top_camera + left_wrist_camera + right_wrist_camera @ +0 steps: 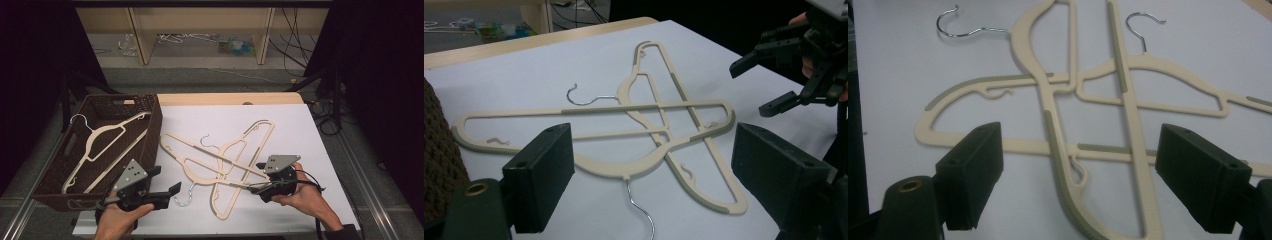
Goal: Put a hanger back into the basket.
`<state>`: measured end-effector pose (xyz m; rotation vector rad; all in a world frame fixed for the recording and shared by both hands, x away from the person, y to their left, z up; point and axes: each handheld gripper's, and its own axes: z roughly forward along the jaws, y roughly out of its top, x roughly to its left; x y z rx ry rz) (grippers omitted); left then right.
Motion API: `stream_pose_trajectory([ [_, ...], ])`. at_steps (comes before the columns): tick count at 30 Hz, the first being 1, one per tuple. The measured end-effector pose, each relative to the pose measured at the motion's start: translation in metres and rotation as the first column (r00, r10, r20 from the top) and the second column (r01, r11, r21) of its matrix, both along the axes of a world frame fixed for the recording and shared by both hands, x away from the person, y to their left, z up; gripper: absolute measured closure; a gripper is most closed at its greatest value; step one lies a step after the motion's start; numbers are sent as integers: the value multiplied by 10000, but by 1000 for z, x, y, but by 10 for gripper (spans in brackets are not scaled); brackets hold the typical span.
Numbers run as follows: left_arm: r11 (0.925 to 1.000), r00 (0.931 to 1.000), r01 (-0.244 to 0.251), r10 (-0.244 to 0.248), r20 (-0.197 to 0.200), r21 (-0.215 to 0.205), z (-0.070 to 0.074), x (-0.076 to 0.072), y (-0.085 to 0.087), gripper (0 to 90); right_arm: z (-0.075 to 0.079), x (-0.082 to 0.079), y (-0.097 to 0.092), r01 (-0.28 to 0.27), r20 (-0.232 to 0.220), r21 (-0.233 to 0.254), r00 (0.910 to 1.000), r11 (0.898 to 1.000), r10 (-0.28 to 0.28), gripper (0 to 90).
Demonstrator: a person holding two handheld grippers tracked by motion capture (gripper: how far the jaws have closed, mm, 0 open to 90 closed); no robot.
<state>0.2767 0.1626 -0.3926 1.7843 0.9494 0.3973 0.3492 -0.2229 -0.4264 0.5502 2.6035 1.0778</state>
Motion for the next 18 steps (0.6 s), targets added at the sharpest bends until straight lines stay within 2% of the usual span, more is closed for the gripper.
stream_pose_trajectory([
  [1,9999,10000,65,-65,-42,97,-3,0,-1,170,-1,-1,1,21,-16,2,10000,10000,-21,200],
  [2,10000,9998,45,-44,-169,33,-6,-1,-3,168,-1,-1,1,-7,-1,-18,10000,10000,7,199],
  [5,9999,9996,167,-167,-211,4,-11,0,-5,167,-2,-2,2,9,-35,-74,10000,10000,-9,200],
  [8,9997,9995,250,-250,-168,-7,-12,0,-5,167,-1,-1,1,-49,-57,-144,10000,9999,48,201],
  [9,9998,9997,199,-200,-150,-52,-13,-2,-6,167,-3,-1,1,84,-48,-165,10000,9998,-85,201],
  [13,9994,9994,328,-329,140,124,-14,-1,-8,164,-6,-1,-1,97,-24,-173,9999,9998,-97,205],
  [15,9990,9991,409,-411,121,163,-15,-1,-8,165,-6,-2,-3,96,-174,-244,9998,9997,-100,208],
  [16,9989,9991,424,-426,83,194,-16,-1,-8,165,-7,-2,-3,93,-55,-226,9999,9997,-94,208],
  [17,9987,9989,451,-453,92,219,-16,-1,-8,165,-7,-3,-4,95,-194,-311,9998,9995,-101,208],
  [18,9985,9987,492,-495,91,257,-17,-1,-8,165,-7,-2,-4,159,-40,-263,9999,9995,-160,209],
])
